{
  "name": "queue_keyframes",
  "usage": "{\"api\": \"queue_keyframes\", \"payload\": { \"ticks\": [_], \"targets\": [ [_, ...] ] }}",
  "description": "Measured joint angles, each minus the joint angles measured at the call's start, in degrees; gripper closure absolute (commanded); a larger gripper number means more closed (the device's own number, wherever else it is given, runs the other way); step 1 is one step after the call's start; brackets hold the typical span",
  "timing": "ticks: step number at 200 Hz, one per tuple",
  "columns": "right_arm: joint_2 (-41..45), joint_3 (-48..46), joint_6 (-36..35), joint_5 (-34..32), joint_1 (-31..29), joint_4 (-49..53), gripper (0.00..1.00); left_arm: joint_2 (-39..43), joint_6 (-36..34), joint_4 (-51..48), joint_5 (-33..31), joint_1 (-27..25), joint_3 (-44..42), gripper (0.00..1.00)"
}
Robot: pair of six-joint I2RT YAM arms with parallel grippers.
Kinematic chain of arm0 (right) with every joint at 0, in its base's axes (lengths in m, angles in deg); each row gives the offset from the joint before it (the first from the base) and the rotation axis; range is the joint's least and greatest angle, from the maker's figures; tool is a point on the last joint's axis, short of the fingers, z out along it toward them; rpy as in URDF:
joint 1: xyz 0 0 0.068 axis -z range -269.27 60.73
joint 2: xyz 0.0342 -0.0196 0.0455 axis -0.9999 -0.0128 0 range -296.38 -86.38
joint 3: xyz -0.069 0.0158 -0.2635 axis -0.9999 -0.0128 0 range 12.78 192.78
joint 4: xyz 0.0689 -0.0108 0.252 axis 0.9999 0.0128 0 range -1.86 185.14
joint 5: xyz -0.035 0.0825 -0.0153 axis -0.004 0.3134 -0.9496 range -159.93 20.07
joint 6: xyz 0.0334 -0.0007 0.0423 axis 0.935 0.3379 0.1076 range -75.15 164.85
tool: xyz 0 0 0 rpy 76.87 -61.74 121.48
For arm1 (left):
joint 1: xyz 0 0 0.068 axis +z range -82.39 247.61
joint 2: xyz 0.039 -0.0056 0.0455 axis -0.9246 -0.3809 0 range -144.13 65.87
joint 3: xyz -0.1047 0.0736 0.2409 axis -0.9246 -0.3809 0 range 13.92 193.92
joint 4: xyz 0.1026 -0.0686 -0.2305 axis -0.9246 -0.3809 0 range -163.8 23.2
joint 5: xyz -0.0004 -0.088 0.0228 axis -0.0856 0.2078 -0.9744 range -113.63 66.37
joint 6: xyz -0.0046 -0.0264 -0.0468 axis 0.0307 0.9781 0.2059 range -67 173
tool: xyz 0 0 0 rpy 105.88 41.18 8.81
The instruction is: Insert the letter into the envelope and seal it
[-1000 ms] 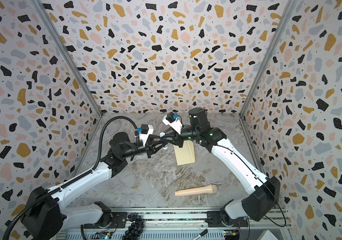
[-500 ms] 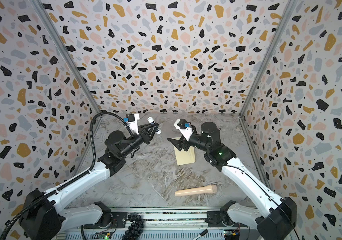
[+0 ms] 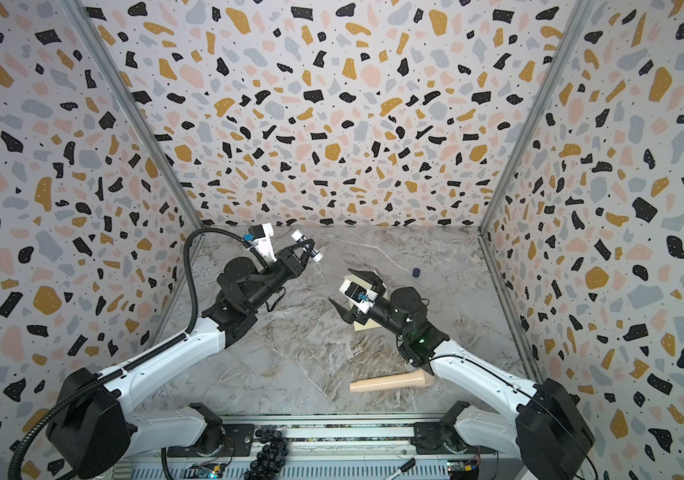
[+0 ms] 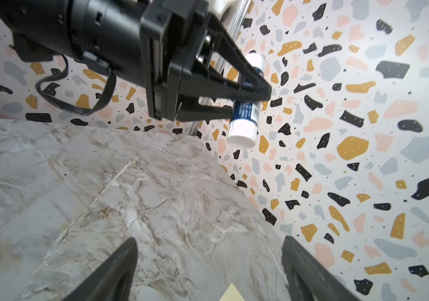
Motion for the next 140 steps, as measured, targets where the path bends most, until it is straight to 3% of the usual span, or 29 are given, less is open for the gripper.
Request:
{"api": "queue_keyframes", "payload": {
  "ticks": [140],
  "targets": [
    [-8.79, -1.88, -0.55, -7.87, -4.11, -20.15, 0.36, -0.04, 4.31, 0.04, -0.59, -0.20, 0.00, 1.00]
  ]
}}
